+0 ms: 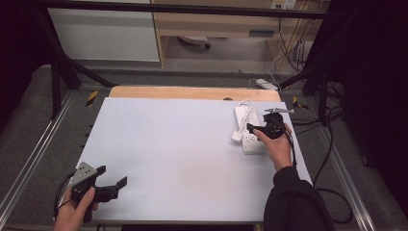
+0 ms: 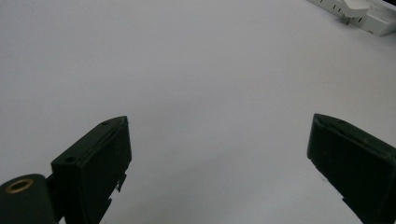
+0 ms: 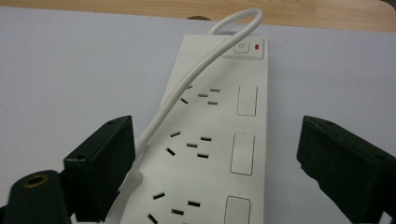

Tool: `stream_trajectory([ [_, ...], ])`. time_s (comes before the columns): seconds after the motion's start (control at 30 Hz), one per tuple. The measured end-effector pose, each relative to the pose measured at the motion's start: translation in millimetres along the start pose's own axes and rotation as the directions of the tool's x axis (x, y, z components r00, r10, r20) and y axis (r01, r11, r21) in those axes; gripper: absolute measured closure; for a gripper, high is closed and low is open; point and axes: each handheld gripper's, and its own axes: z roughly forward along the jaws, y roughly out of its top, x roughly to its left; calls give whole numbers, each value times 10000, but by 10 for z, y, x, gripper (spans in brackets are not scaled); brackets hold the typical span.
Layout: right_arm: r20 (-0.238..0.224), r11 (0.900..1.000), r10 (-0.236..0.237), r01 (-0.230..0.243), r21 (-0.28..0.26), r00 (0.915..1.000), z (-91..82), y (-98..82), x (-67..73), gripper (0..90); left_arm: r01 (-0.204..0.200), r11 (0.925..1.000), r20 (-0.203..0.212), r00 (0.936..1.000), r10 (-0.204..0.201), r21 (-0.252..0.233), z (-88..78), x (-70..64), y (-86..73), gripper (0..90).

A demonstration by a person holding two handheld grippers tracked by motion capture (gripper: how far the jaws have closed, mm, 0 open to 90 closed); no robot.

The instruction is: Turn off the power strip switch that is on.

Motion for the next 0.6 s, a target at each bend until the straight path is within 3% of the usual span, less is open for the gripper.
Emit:
stream_trajectory([
  [0.17,-200,9999,-90,91,54,9998,-31,11,-3,47,10,10000,-45,10000,-10,23,4,-2,0,66],
  [0.6,-571,9998,-101,92,-159,9983,-169,36,-23,47,98,10000,-57,9999,-98,13,4,2,-4,66],
])
